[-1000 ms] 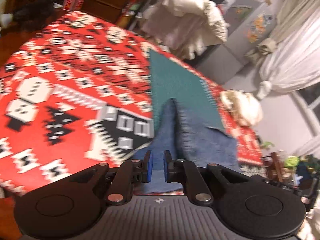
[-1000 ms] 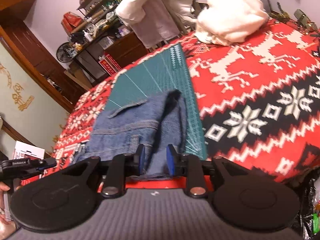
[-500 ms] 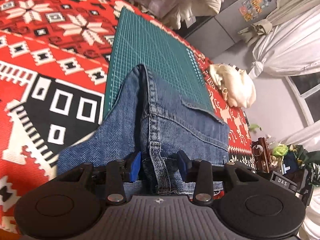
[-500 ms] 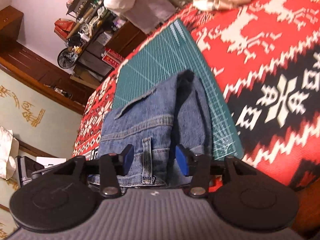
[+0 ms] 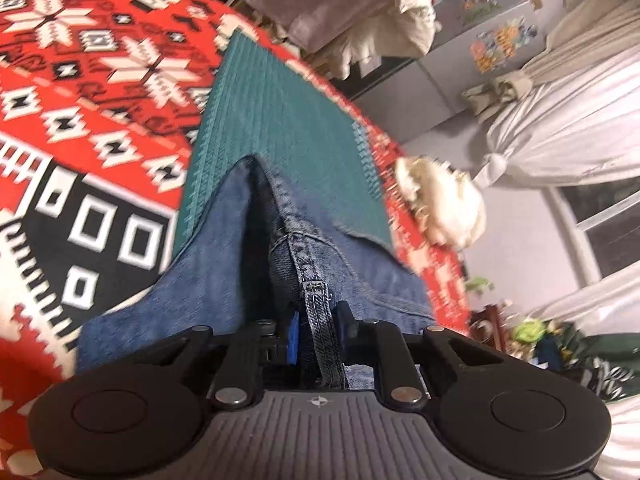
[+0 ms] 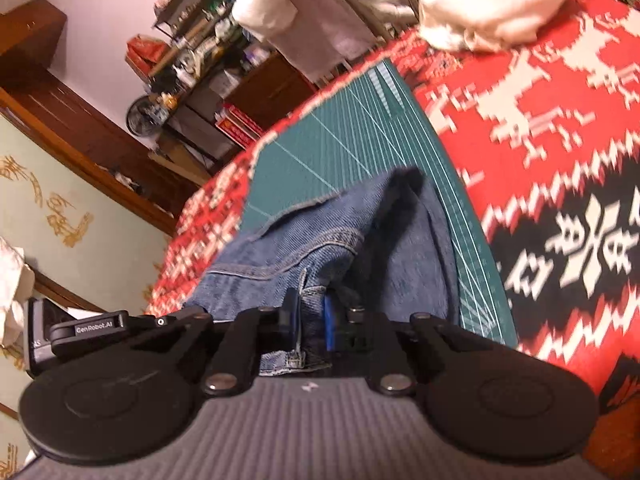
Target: Fold clothes
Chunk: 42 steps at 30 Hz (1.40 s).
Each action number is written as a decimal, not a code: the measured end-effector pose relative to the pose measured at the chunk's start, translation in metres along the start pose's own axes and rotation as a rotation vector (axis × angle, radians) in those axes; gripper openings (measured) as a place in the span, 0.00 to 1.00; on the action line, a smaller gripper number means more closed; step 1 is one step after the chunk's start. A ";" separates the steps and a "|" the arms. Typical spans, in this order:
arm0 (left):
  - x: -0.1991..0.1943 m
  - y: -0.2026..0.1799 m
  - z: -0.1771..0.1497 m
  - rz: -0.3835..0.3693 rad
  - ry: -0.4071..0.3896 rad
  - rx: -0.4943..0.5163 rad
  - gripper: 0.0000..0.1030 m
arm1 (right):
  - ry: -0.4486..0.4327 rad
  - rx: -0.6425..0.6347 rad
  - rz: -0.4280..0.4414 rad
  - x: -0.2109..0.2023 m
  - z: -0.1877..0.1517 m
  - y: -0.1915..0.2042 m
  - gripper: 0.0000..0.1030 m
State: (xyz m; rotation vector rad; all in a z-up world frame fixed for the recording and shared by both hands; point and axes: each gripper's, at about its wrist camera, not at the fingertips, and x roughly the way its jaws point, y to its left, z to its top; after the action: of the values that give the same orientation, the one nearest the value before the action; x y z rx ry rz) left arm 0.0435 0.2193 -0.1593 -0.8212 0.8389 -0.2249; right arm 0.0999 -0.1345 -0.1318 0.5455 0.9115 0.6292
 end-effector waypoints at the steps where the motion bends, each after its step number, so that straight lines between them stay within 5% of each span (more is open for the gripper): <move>1: 0.001 -0.002 0.002 0.001 -0.002 0.006 0.17 | -0.003 0.000 0.001 0.000 0.002 0.001 0.13; 18: 0.006 0.021 -0.013 0.078 0.043 -0.008 0.20 | 0.050 -0.027 -0.036 0.009 -0.014 -0.011 0.21; 29: -0.019 -0.021 0.010 0.090 -0.074 0.170 0.19 | -0.096 -0.237 -0.104 -0.033 0.003 0.022 0.27; 32: 0.001 -0.033 0.026 0.079 -0.081 0.200 0.09 | -0.119 -0.246 -0.107 -0.023 0.017 0.027 0.27; 42: 0.074 -0.025 0.044 0.126 -0.017 0.239 0.01 | -0.069 -0.226 -0.200 0.043 0.033 0.009 0.07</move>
State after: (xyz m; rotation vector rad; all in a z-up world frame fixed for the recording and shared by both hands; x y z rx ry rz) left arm 0.1284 0.1913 -0.1656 -0.5445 0.8266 -0.2020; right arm 0.1450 -0.1034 -0.1327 0.2676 0.8057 0.5204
